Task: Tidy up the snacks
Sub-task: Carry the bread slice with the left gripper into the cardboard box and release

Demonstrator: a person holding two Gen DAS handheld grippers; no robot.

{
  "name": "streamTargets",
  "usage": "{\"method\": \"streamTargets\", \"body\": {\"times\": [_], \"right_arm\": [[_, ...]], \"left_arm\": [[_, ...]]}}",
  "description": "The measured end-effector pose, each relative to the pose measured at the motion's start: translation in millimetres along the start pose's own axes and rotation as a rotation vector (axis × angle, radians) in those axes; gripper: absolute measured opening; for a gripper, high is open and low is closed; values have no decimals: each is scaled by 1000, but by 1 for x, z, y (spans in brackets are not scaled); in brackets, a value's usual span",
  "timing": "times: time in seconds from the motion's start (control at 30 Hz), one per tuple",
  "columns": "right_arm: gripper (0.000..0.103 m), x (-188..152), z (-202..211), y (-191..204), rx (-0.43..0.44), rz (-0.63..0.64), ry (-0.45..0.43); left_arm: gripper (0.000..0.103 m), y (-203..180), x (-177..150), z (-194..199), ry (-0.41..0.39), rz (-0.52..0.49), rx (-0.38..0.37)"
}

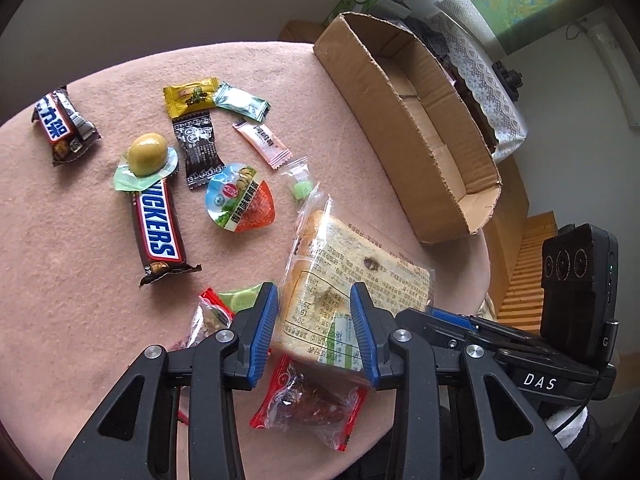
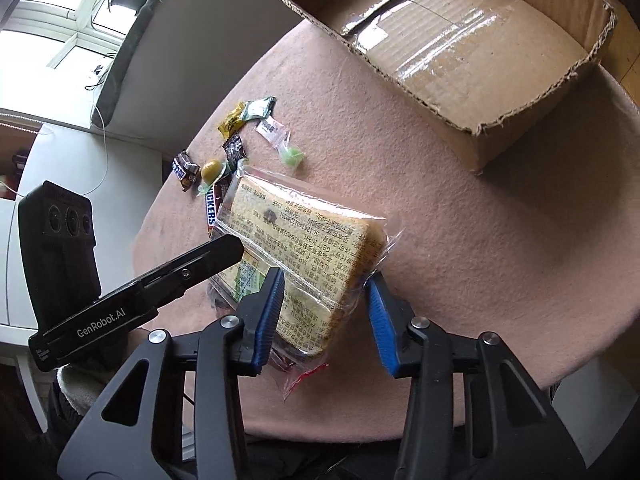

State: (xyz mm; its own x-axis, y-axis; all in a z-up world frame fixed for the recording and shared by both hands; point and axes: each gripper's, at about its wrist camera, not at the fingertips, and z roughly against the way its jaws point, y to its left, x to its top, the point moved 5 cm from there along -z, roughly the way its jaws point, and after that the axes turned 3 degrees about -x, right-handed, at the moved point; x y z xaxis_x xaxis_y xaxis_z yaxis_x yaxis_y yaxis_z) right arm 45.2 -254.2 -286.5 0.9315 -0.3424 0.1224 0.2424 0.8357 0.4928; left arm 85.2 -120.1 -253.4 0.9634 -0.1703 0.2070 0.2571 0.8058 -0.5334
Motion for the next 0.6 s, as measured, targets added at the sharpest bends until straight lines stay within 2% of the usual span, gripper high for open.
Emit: {"method": "streamTargets", "body": {"times": [0.3, 0.5, 0.6], "right_arm": [[44, 18, 38, 13, 22, 40, -63], [44, 39, 71, 16, 24, 67, -119], [44, 52, 87, 13, 17, 83, -145]], "left_arm": [[35, -20, 9, 29, -90, -18, -10], [35, -46, 27, 41, -165, -59, 1], [35, -61, 38, 41, -188, -68, -18]]}}
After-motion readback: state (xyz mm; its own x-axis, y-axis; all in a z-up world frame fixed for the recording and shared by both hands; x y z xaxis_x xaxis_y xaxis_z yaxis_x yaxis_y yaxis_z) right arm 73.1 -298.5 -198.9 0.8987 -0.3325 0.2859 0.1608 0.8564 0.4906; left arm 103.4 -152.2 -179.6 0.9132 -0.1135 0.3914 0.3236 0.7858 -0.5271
